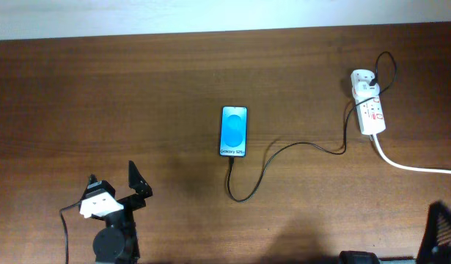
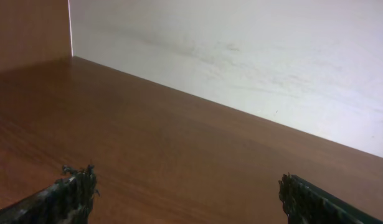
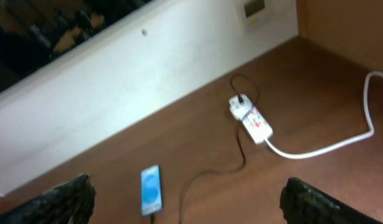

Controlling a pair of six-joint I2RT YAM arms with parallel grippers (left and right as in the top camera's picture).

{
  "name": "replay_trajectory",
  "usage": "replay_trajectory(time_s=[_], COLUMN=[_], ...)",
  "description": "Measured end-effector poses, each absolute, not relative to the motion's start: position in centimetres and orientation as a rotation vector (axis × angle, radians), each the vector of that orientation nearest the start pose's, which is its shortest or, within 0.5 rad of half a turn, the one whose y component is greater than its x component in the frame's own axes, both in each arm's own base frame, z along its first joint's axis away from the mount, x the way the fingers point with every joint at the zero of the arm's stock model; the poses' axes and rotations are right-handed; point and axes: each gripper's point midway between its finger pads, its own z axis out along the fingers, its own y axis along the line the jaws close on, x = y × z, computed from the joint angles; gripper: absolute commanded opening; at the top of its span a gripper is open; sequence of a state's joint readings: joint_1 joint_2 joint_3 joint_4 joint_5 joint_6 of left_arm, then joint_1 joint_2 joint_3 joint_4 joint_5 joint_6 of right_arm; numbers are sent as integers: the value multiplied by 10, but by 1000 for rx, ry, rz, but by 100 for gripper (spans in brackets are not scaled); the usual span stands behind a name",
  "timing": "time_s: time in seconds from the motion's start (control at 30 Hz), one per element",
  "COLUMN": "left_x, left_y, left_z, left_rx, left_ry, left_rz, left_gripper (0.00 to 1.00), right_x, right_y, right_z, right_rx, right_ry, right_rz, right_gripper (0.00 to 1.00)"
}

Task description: Plug charger to phone and switch on socket

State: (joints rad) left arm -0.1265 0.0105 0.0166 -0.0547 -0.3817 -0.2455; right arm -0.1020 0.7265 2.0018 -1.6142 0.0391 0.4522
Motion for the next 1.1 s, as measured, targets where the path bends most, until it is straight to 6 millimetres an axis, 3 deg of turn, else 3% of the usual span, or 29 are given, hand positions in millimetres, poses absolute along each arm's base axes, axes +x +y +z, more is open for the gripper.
replay_trajectory(time_s=[0.03, 0.1, 0.23, 0.47, 0.53, 0.6, 0.77, 0.97, 1.1], left_x=[240, 240, 240, 240, 240, 240, 240, 240, 240], left_y=[34, 34, 34, 34, 34, 34, 34, 34, 34], left_z=[167, 166, 166, 167, 166, 166, 166, 166, 166], left_rx=[-386, -386, -387, -386, -386, -386, -386, -386, -386], left_ry=[1568, 1569, 1569, 1567, 1569, 1569, 1569, 1569, 1569], left_rz=[21, 22, 22, 21, 22, 22, 22, 22, 22], left_gripper=[99, 99, 99, 99, 99, 99, 99, 99, 99], right_x=[66, 81, 126, 217, 232, 239, 244, 246, 246], right_y=[-15, -16, -15, -2, -2, -2, -2, -4, -4], right_z=[439, 435, 367, 292, 256, 233, 210, 159, 158], right_rx=[542, 490, 402, 221, 214, 212, 192, 210, 182], right_ry=[1834, 1729, 1622, 1383, 1380, 1406, 1448, 1632, 1638], right_rz=[193, 204, 218, 262, 261, 258, 225, 191, 160], right_gripper=[99, 98, 98, 98, 98, 98, 98, 99, 99])
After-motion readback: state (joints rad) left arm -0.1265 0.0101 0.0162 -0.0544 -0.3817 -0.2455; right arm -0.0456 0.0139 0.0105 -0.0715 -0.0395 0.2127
